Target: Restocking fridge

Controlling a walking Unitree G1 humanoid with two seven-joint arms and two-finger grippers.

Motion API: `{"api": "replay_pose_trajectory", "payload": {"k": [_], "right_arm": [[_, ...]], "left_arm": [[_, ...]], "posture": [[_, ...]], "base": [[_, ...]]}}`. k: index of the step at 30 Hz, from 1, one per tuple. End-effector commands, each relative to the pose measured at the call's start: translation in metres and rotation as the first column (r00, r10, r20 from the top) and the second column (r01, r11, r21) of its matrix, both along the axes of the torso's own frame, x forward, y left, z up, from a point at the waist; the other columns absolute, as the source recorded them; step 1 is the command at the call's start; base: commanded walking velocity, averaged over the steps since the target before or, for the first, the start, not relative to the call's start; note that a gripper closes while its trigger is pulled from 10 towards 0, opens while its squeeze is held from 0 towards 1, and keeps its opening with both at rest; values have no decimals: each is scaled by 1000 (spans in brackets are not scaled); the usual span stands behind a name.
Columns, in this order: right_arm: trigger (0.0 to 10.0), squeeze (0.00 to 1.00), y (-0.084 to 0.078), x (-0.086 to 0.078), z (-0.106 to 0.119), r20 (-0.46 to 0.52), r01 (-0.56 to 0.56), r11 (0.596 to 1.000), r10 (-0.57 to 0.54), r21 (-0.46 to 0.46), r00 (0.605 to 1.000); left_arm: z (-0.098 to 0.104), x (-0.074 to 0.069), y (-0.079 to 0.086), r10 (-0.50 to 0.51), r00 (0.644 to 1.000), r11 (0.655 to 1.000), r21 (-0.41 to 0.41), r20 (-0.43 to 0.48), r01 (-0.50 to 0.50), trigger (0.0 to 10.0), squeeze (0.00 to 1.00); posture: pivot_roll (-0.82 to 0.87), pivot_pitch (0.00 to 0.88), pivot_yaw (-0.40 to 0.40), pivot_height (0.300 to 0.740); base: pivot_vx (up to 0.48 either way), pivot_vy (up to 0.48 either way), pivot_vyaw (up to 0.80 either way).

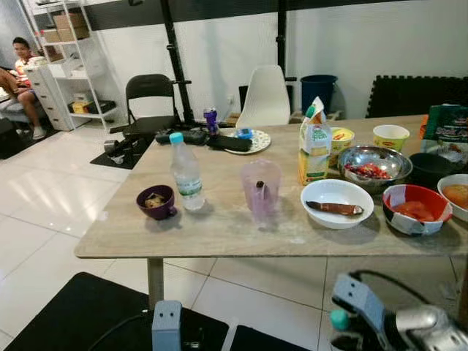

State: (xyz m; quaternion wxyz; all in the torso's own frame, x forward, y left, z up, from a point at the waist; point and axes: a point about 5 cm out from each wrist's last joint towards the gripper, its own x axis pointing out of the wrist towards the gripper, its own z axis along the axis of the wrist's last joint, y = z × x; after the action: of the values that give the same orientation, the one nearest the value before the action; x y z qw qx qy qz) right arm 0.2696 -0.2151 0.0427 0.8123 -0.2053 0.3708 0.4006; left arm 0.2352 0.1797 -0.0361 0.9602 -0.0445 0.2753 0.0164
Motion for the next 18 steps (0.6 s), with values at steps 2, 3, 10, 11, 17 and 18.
{"api": "replay_pose_trajectory", "payload": {"k": [2,3,10,11,17,18], "right_arm": [[10000,0,-12,1,-21,38,189,979,-187,-75,982],[10000,0,-12,1,-21,38,189,979,-187,-75,982],[10000,0,-39,-16,-56,211,700,713,-678,-48,705],[10000,0,-39,-16,-56,211,700,713,-678,-48,705],[10000,0,-34,-31,-72,255,828,559,-807,37,533],[10000,0,-34,-31,-72,255,828,559,-807,37,533]], "left_arm": [[-3,-4,10,30,999,999,19,-17,-30,10000,0],[-3,-4,10,30,999,999,19,-17,-30,10000,0],[-7,-12,9,69,997,998,13,-29,-69,10000,0],[-7,-12,9,69,997,998,13,-29,-69,10000,0],[-8,-13,8,85,996,996,14,-27,-85,10000,0],[-8,-13,8,85,996,996,14,-27,-85,10000,0]], "posture": [[30,78,70,740],[30,78,70,740],[26,81,58,740],[26,81,58,740],[35,72,59,740],[35,72,59,740]], "base": [[0,0,0],[0,0,0],[0,0,0],[0,0,0],[0,0,0],[0,0,0]]}}
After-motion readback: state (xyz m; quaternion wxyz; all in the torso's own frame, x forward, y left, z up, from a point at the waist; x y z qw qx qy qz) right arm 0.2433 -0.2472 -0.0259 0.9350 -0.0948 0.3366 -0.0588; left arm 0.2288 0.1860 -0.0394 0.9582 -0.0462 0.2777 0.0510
